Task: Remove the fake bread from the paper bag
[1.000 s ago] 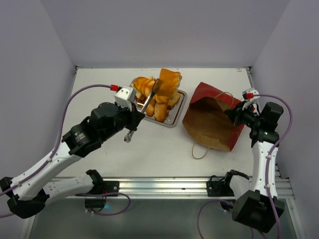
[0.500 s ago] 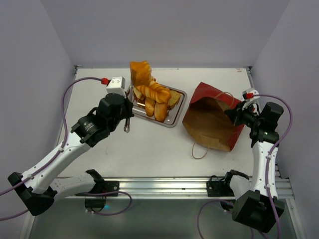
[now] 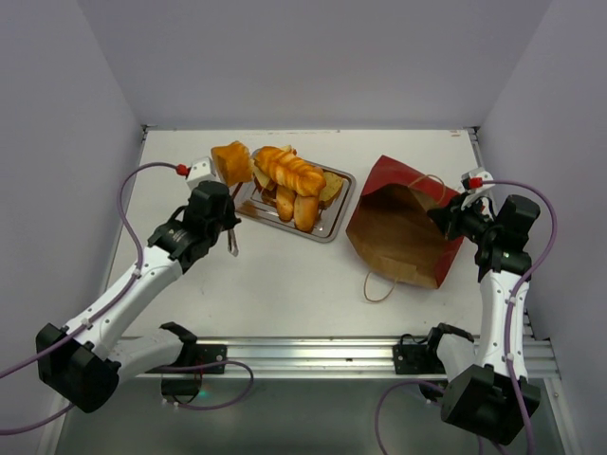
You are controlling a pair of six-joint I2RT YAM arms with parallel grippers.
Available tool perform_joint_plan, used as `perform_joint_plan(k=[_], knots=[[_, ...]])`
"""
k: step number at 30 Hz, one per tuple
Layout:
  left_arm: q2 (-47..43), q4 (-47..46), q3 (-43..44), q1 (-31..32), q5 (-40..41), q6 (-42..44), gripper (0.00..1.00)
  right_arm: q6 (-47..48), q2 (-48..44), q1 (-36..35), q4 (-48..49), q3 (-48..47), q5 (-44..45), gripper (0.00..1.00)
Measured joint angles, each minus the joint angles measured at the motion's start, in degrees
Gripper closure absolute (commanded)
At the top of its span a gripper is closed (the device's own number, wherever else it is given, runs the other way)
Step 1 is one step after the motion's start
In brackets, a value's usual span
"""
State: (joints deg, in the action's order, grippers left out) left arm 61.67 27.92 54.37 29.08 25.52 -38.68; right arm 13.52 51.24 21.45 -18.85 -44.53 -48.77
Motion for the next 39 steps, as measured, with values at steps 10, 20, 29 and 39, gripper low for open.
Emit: perform_joint_plan(k=[10, 20, 29, 39], knots=[[3.08, -5.84, -6.08, -5.62, -6.49, -1.29, 1.00, 0.02, 0.00, 0.00, 0.00, 0.00, 0.00, 0.98], [4.96, -9.14, -7.67, -6.91, -10.93, -1.33, 1.00, 0.02, 0.00, 0.00, 0.00, 0.00, 0.00, 0.98], [4.96, -10.75, -9.77, -6.93, -12.87, -2.47, 1.00, 0.02, 0.00, 0.00, 0.00, 0.00, 0.00, 0.98], [4.92, -12.83, -11.61, -6.95, -14.67, -2.75, 1.00, 0.02, -0.02, 0.00, 0.00, 0.00, -0.02, 0.98]])
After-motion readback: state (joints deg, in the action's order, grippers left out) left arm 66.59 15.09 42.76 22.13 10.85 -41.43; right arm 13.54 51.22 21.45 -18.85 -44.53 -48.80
